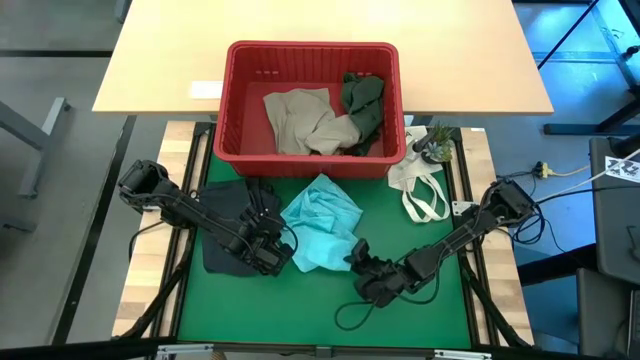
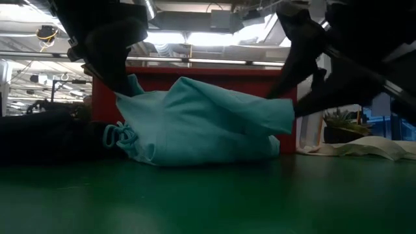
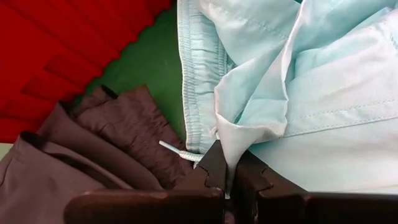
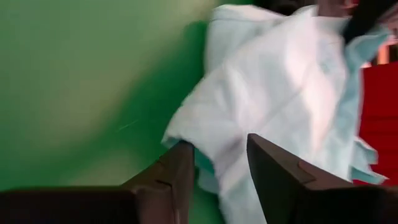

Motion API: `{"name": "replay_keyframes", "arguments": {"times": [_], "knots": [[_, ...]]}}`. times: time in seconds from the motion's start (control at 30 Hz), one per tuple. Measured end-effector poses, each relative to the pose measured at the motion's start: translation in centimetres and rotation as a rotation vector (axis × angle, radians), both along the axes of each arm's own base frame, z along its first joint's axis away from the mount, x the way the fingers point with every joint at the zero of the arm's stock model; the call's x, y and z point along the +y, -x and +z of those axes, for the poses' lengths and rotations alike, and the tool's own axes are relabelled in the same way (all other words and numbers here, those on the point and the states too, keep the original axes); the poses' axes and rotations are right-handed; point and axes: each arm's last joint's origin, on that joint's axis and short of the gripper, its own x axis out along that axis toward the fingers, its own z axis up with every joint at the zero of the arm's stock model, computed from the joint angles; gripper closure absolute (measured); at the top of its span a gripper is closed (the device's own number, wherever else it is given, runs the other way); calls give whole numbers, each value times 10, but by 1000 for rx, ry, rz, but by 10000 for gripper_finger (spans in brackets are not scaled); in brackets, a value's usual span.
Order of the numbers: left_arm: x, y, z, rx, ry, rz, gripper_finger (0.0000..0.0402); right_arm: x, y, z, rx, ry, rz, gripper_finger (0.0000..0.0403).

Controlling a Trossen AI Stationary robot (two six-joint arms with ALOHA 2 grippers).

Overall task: Fold Laundry from Bin
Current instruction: Fold the blue shorts from the red laundry bin

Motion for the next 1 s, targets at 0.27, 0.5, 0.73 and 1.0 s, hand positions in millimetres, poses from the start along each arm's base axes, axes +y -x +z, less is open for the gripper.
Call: {"name": "replay_keyframes", "arguments": {"times": [0.27, 0.5, 0.73, 1.0], "knots": [[0, 0, 0, 0, 0, 0, 401, 2, -5, 6, -76, -35, -12, 358], [0, 0, 0, 1, -1, 0, 401, -16, -24, 15, -199, -86, -93, 385], [0, 0, 0, 3, -1, 0, 401, -51, -51, 31, -345, -112, -106, 396], [0, 0, 0, 9, 8, -3, 401, -106, -75, 43, -450, -292, -36, 398]]}}
